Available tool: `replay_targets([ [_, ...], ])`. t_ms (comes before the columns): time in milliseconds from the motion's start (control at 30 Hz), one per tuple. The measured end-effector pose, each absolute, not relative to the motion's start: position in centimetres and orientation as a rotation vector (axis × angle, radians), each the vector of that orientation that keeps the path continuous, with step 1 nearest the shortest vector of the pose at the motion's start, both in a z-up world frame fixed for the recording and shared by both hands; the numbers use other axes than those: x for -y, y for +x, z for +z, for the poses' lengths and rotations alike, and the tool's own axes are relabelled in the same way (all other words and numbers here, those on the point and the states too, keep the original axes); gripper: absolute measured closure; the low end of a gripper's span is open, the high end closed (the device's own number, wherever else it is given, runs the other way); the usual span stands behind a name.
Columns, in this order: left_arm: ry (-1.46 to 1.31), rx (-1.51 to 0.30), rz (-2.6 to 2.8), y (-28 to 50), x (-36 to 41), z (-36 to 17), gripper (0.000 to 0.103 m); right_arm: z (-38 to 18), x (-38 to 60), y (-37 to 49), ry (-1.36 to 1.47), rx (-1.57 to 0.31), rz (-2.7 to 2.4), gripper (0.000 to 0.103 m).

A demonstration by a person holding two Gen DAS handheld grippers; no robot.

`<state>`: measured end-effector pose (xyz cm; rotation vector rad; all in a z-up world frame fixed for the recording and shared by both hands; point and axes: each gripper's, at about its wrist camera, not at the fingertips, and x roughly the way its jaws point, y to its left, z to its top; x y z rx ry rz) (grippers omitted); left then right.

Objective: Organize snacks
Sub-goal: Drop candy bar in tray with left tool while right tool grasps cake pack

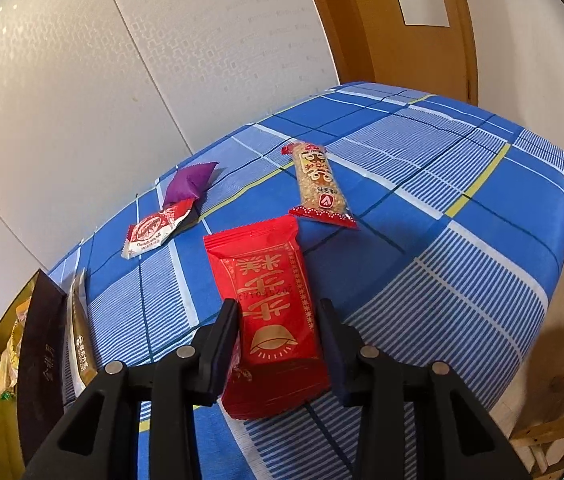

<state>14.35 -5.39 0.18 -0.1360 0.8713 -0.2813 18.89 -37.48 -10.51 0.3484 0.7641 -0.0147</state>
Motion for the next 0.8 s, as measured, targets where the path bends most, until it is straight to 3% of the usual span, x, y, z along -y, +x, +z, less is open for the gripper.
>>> replay_targets([
  [800,-0.196,-1.016,0.011,11.2,-7.6,-5.9,0.080,-8.8,36.8,17.1,0.345,-0.680,0.039,0.064],
])
